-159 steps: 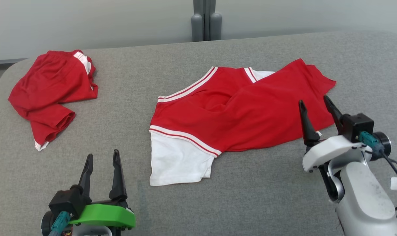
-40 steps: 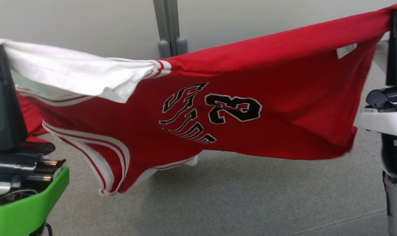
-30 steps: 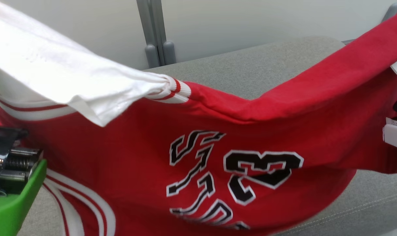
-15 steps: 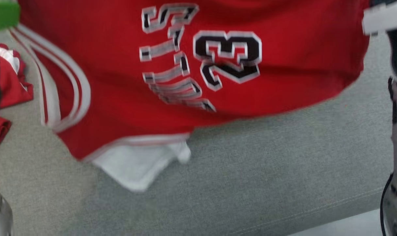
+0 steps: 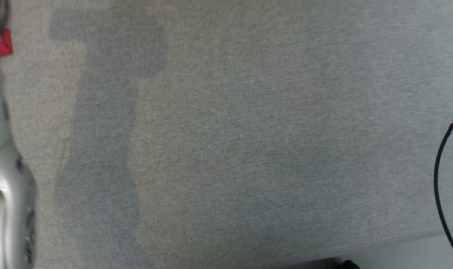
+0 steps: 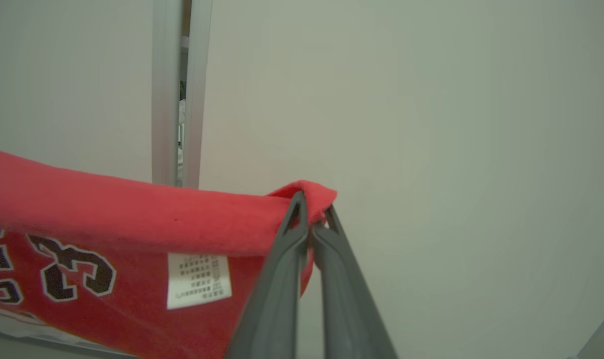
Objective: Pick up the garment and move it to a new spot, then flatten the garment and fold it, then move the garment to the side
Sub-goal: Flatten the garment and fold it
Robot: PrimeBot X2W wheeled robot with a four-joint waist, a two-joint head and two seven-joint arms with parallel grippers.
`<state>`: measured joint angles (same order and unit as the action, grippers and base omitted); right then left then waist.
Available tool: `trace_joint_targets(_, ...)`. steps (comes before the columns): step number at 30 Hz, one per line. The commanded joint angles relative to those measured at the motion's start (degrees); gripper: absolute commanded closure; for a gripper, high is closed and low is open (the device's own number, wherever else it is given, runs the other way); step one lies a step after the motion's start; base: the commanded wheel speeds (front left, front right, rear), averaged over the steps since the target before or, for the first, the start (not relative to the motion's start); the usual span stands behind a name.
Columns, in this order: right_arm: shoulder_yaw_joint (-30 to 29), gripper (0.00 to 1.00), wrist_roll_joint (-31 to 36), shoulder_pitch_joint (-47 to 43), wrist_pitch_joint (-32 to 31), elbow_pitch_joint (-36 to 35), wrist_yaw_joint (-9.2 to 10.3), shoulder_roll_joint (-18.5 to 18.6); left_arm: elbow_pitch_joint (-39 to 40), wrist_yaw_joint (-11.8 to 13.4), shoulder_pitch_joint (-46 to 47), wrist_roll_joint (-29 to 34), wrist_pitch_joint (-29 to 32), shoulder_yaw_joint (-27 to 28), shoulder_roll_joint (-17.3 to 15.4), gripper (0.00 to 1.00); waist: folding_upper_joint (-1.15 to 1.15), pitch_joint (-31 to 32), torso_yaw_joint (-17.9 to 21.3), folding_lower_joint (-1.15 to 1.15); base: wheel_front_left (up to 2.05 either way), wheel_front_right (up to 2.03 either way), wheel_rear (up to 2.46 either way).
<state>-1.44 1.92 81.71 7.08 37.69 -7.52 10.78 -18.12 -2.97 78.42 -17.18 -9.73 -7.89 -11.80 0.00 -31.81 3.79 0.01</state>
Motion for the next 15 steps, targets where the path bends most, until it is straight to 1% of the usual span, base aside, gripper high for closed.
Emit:
trace_joint_targets(1,-0.6,1.00,1.1,-1.4,1.5,1.9,0.06,0.3,-1.2,-0.4,-2.9,-0.5,-1.0,-0.4,0.6,1.00,0.00,-6.8,-5.4,-0.01,0.00,0.00,0.00)
trace_joint_targets(4,-1.8,1.00,2.2,-3.6,4.5,7.3,0.06,-0.2,-2.1,-1.3,-7.2,-2.4,-3.0,-0.5,2.1,1.00,0.00,-8.5,-6.1,-0.01,0.00,0.00,0.00)
trace_joint_targets(8,-2.8,1.00,1.4,-6.7,7.1,11.3,0.06,-0.7,-0.4,-2.2,-15.2,-3.9,-4.7,-0.7,3.2,1.00,0.00,-9.1,-6.1,-0.01,0.00,0.00,0.00)
trace_joint_targets(11,-3.2,1.00,-0.5,-8.4,7.9,11.6,0.06,-0.6,2.8,-2.7,-20.2,-5.2,-5.1,-0.1,3.1,1.00,0.00,-8.6,-5.8,-0.01,0.00,0.00,0.00)
trace_joint_targets(15,-3.4,1.00,-3.2,-11.6,8.2,9.1,0.06,0.2,8.0,-3.1,-27.4,-6.4,-5.5,1.0,2.8,1.00,0.00,-7.2,-5.1,-0.01,0.00,0.00,0.00)
